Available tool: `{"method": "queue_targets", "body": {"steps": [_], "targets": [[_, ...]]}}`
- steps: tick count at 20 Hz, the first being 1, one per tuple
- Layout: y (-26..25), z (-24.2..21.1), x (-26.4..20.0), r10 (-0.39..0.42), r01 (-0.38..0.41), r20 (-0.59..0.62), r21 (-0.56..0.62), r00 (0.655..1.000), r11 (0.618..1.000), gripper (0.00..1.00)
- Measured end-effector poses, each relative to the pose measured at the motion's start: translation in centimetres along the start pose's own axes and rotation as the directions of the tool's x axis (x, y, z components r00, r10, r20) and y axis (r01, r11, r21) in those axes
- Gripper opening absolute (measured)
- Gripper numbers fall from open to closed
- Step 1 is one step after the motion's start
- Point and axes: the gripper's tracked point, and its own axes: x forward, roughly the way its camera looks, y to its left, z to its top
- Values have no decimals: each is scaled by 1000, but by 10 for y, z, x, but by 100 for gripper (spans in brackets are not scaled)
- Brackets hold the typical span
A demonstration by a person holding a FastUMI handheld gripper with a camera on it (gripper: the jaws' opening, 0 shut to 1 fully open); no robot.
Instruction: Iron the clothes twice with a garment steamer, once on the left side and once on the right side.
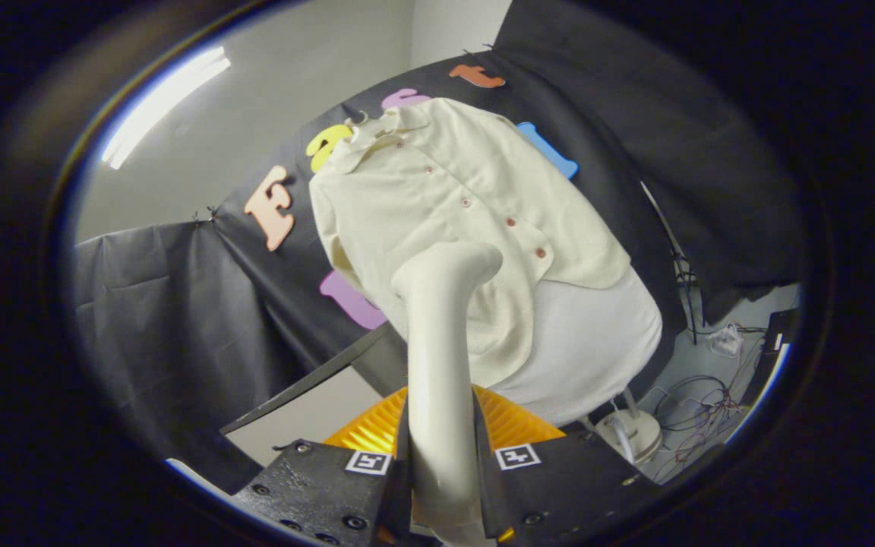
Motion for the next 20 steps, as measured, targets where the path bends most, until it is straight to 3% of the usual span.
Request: {"method": "queue_targets", "body": {"steps": [7, 11, 20], "targets": [[146, -8, -40, 110, -100, 53, -155, 993, 983, 35], [201, -22, -60, 115, -85, 95, -279, 989, 957, 35], [270, -76, -80, 93, -32, 135, -398, 986, 917, 35]]}}
